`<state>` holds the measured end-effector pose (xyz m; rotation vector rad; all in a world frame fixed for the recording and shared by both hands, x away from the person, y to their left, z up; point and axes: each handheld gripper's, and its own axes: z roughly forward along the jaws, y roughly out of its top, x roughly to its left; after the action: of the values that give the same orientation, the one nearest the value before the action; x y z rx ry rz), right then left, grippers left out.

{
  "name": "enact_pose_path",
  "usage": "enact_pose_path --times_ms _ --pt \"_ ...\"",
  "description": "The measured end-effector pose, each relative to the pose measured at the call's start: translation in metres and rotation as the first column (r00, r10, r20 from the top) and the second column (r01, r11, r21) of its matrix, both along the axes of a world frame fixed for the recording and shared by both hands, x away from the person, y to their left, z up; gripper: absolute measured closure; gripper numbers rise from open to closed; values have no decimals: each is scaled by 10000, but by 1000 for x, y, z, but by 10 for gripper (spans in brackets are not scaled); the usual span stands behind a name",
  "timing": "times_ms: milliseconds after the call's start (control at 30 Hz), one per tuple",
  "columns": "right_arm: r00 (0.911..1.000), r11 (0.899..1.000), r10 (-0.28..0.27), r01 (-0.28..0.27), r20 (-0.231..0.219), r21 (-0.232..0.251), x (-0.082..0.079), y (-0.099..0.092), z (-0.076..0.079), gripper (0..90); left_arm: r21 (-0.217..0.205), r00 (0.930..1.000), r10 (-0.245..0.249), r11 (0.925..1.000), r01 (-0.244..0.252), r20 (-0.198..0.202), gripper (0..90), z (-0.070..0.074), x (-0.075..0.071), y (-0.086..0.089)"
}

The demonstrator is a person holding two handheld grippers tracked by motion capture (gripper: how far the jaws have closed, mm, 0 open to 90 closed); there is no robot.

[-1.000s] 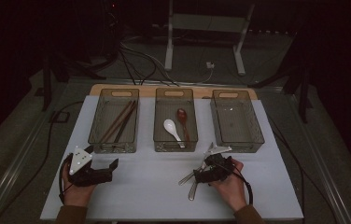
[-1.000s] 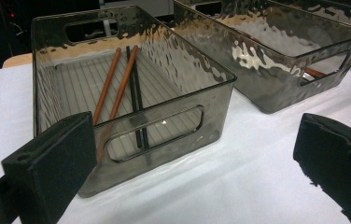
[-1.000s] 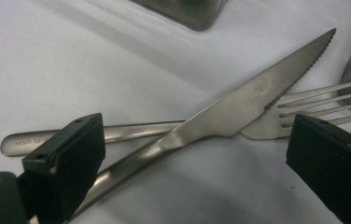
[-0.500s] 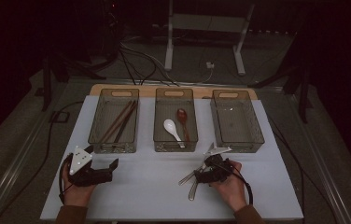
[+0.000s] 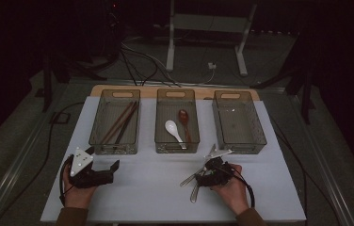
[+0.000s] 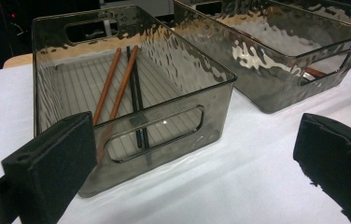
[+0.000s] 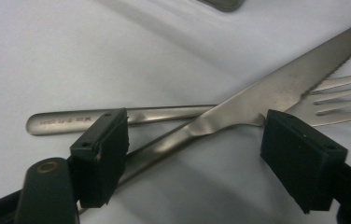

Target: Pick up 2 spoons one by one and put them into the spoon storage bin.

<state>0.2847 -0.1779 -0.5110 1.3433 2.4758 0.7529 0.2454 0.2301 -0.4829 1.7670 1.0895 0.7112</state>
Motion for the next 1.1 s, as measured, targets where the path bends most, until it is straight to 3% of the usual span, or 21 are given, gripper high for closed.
enact_pose_path --times_ms 400,600,1100 --pt "9997 9997 135 -138 -180 -199 -2 4 1 283 -5 10000 -7 10000 7 -3 7 0 0 0" --pt "9996 9980 225 -236 -188 -579 -3 8 1 287 6 10000 -4 10000 4 -3 7 0 0 0" --pt "9965 9932 738 -769 -382 -872 -3 -6 7 567 30 10000 -9 10000 9 -21 7 0 0 0"
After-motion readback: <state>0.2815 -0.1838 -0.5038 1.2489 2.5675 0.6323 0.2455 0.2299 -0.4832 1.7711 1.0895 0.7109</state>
